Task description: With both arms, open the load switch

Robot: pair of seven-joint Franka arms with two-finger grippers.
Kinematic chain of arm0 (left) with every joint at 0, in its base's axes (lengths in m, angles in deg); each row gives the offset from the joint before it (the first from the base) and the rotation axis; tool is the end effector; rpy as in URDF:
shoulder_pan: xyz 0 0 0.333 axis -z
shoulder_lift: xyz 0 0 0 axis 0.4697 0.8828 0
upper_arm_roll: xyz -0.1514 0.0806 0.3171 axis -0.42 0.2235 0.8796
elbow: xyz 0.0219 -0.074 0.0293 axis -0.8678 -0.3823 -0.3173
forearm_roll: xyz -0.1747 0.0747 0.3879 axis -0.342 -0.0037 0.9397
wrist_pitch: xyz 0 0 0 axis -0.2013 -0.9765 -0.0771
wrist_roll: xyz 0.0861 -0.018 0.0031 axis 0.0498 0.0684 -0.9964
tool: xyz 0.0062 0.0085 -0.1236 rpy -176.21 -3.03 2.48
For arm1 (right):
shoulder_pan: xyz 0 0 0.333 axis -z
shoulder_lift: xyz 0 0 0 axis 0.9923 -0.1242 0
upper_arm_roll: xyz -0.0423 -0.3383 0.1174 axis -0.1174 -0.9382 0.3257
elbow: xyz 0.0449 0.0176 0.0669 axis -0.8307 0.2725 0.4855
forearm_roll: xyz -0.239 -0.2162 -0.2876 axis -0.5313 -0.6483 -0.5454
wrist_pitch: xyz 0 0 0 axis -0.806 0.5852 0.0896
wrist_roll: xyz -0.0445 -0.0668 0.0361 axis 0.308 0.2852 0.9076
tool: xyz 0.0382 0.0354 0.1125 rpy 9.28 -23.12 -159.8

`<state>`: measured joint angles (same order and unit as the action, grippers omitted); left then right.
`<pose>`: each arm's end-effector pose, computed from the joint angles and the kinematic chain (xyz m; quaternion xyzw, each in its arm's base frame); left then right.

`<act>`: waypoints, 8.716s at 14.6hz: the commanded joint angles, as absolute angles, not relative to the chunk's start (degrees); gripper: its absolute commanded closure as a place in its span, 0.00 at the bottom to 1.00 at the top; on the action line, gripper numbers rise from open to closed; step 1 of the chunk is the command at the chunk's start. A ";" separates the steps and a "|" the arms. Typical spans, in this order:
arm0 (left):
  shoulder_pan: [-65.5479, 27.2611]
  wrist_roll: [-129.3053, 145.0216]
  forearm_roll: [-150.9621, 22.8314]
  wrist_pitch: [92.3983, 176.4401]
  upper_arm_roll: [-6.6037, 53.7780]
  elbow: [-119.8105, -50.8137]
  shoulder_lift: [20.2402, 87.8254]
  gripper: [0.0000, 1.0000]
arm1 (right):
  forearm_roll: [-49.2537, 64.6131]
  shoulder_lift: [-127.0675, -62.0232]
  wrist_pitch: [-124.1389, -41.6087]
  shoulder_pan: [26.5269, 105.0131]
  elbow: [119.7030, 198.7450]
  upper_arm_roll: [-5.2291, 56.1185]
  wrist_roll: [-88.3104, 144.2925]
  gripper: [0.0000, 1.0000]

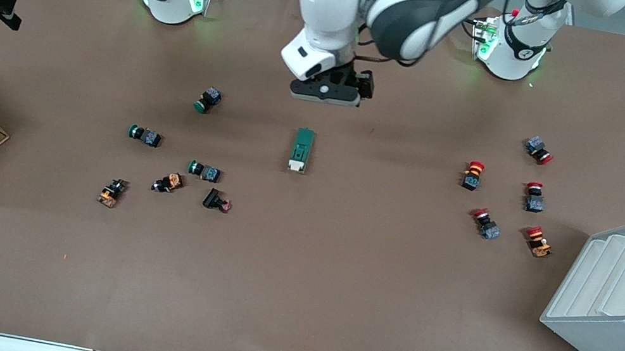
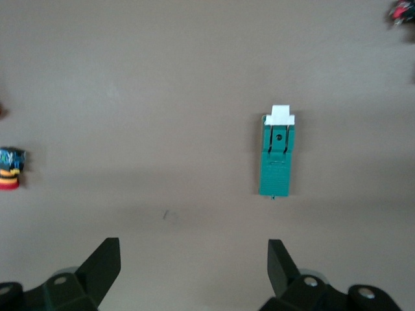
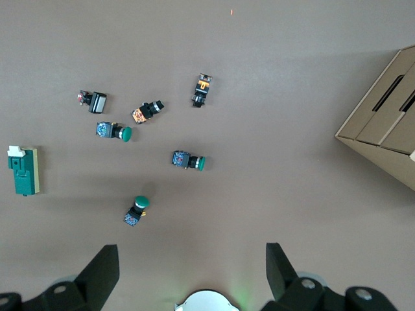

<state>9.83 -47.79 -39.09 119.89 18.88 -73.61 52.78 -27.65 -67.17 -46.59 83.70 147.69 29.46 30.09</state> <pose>0.4049 -0.5874 0.4257 -0.9962 0.0174 -0.0136 0.0841 0.5480 -0.0185 0.6987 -0.9991 -0.0079 0.0370 0.0164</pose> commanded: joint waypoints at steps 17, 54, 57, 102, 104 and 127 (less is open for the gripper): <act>28.06 -105.74 10.02 128.78 19.06 -78.93 72.18 0.01 | -29.44 -82.07 -51.80 85.33 147.04 29.75 32.13 0.00; 27.70 -131.15 46.09 129.85 22.14 -88.87 78.51 0.00 | -12.65 -113.71 -85.20 44.55 146.86 30.28 142.62 0.00; 27.79 -131.15 46.09 129.32 22.14 -88.70 78.68 0.00 | -10.71 -113.97 -84.76 43.41 146.95 30.28 142.80 0.00; 28.32 -134.05 47.58 128.09 22.14 -88.43 80.18 0.00 | -8.86 -113.88 -62.88 40.60 141.67 31.25 142.80 0.00; 28.32 -134.05 47.49 128.09 22.14 -88.34 80.18 0.00 | -9.04 -114.84 -63.23 40.33 141.94 31.16 142.80 0.00; 28.32 -134.49 47.49 128.09 22.14 -88.43 80.18 0.00 | -20.90 -102.56 -57.35 59.55 135.96 30.63 90.56 0.00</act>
<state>27.92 -132.50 46.35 128.17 21.91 -89.24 78.57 -20.12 -107.30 -57.86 54.80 132.38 29.45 100.77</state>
